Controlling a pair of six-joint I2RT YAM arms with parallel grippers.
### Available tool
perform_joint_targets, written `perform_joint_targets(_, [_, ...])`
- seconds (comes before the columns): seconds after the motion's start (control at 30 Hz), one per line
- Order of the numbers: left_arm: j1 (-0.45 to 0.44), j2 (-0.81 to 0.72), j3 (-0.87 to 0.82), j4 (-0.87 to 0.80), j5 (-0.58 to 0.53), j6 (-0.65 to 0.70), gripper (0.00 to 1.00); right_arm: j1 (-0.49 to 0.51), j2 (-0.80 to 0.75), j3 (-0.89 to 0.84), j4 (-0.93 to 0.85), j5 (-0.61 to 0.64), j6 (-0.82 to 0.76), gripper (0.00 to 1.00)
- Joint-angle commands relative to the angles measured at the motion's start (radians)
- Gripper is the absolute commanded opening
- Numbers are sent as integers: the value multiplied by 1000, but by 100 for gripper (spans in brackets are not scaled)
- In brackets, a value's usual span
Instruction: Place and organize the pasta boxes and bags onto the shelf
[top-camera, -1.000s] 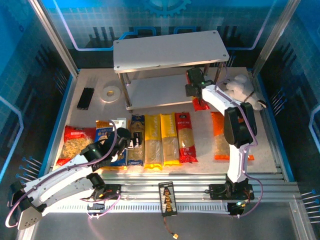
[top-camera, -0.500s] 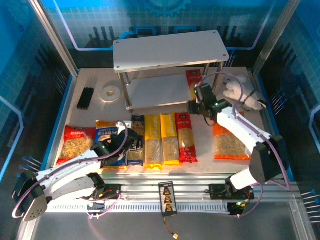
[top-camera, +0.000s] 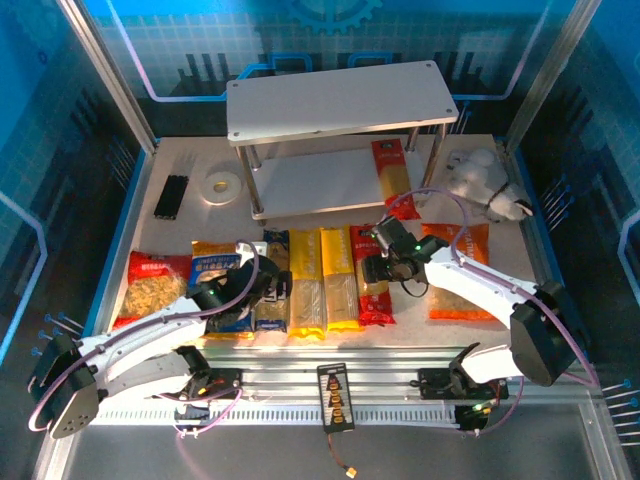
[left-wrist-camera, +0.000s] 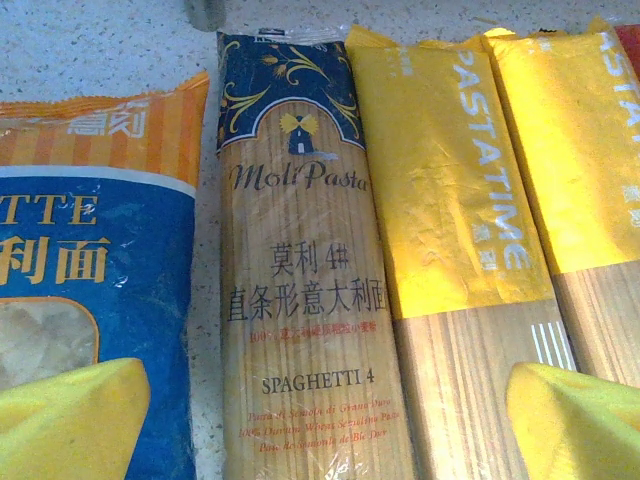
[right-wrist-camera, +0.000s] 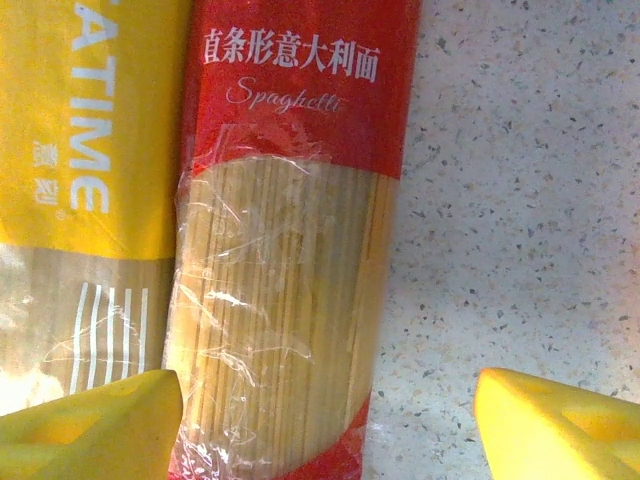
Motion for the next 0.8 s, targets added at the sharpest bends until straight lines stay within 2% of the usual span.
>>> perform_joint_targets(0.0, [5, -1, 19, -8, 22, -11, 93, 10, 64, 0, 19, -64, 29, 83])
perform_joint_targets(0.1, [5, -6, 13, -8, 21, -15, 93, 13, 95, 0, 39, -98, 31, 85])
perform_joint_targets(0.6, [4, -9, -8, -2, 19, -23, 93, 15, 239, 24, 78, -96, 30, 92])
perform_joint_targets(0.77, [5, -15, -19, 0, 16, -24, 93, 15, 288, 31, 97, -130, 32, 95])
